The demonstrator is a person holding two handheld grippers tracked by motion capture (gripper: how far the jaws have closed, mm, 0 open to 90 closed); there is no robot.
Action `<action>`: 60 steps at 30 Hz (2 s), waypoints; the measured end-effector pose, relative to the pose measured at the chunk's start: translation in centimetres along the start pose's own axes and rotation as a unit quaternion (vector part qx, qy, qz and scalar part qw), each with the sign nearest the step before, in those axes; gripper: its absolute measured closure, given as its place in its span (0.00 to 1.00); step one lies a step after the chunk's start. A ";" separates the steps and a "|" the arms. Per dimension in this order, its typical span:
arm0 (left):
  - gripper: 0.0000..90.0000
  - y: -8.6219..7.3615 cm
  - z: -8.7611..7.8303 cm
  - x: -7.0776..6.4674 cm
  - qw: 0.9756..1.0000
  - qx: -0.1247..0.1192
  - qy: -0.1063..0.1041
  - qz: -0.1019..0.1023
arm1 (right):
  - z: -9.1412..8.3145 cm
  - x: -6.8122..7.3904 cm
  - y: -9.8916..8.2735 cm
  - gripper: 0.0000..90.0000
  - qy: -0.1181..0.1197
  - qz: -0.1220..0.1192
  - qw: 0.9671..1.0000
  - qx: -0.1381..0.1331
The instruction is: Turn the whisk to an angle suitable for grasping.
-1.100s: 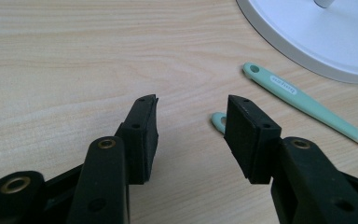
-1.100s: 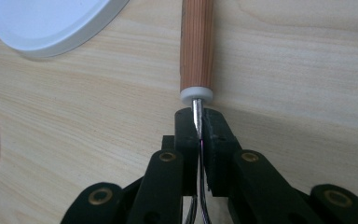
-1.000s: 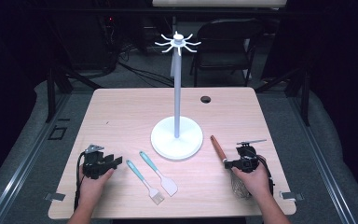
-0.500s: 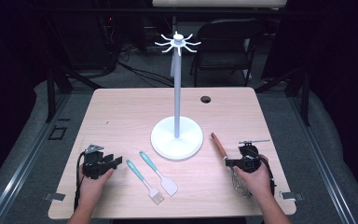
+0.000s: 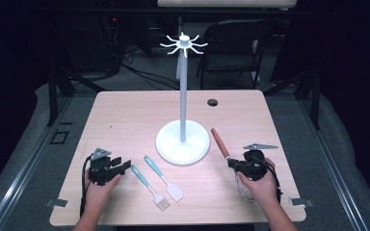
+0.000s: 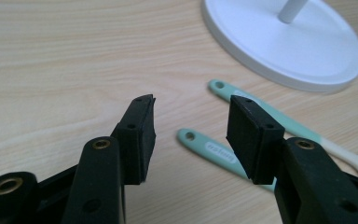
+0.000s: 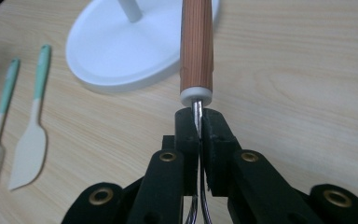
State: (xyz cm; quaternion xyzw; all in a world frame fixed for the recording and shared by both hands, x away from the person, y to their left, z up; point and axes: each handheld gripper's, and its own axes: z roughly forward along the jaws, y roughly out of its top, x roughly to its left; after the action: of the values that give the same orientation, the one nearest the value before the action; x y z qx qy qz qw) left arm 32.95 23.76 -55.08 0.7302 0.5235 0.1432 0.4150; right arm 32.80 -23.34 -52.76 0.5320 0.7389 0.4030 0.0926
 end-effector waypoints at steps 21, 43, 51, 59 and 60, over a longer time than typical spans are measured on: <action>0.51 4.3 1.5 -10.4 0.985 -0.023 -0.158 0.067 | -0.3 6.8 -0.5 0.95 0.052 -0.121 0.987 -0.088; 0.59 5.5 4.3 -15.9 0.963 -0.027 -0.261 0.057 | 0.9 9.2 -1.4 0.95 0.074 -0.167 0.979 -0.086; 0.64 5.8 4.6 -17.2 0.965 -0.027 -0.253 0.061 | 0.9 9.4 -1.4 0.95 0.077 -0.164 0.979 -0.097; 0.69 5.6 5.2 -17.6 0.965 -0.021 -0.256 0.047 | 0.7 9.4 -1.3 0.95 0.075 -0.167 0.978 -0.102; 0.69 5.6 5.2 -17.6 0.965 -0.020 -0.256 0.046 | 0.7 9.4 -1.3 0.95 0.076 -0.168 0.978 -0.102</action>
State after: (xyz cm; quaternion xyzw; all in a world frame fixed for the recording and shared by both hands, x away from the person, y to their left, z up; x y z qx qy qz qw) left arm 32.72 5.26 -50.10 0.7572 0.3626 -0.0191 0.5430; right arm 28.35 -15.03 -51.42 0.3562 0.7775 0.4941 0.1566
